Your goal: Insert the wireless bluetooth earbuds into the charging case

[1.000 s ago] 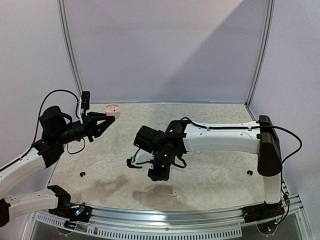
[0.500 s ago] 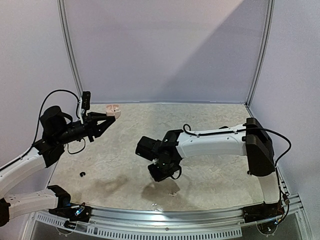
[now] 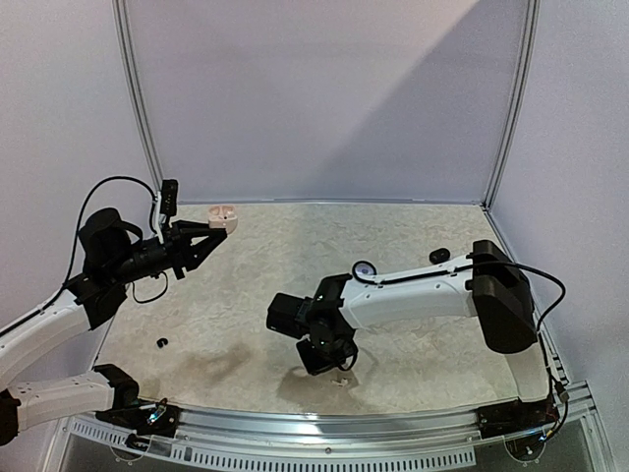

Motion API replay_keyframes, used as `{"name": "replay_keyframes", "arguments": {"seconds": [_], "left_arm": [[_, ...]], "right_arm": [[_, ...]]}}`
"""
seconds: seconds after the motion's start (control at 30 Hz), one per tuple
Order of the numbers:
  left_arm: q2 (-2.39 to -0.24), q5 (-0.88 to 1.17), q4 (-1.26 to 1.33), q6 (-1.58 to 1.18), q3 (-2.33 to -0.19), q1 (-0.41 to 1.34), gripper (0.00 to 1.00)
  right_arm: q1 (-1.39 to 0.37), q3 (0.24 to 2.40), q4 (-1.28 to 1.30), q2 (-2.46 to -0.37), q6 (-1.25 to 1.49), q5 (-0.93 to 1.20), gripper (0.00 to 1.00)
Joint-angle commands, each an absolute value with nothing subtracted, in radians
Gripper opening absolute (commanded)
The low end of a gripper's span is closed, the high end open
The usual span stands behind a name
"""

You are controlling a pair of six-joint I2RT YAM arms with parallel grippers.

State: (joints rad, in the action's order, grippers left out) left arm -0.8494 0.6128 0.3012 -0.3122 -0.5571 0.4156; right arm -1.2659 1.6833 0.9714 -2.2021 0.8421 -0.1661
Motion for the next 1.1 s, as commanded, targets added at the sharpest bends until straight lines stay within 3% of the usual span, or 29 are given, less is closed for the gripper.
{"name": "replay_keyframes", "arguments": {"seconds": [0.0,0.87,1.07], "left_arm": [[-0.853,0.614,0.313,-0.322,-0.571,0.405,0.0],[-0.859,0.615,0.316,-0.331,-0.567,0.406,0.0],[-0.859,0.614,0.316,-0.33,-0.567,0.406,0.0]], "right_arm": [[-1.293,1.663,1.031,-2.201,0.869,-0.139,0.05],[-1.4,1.608,1.109,-2.156,0.852,-0.038,0.02],[-1.4,1.718,1.088,-2.154,0.785,-0.054,0.05]]}}
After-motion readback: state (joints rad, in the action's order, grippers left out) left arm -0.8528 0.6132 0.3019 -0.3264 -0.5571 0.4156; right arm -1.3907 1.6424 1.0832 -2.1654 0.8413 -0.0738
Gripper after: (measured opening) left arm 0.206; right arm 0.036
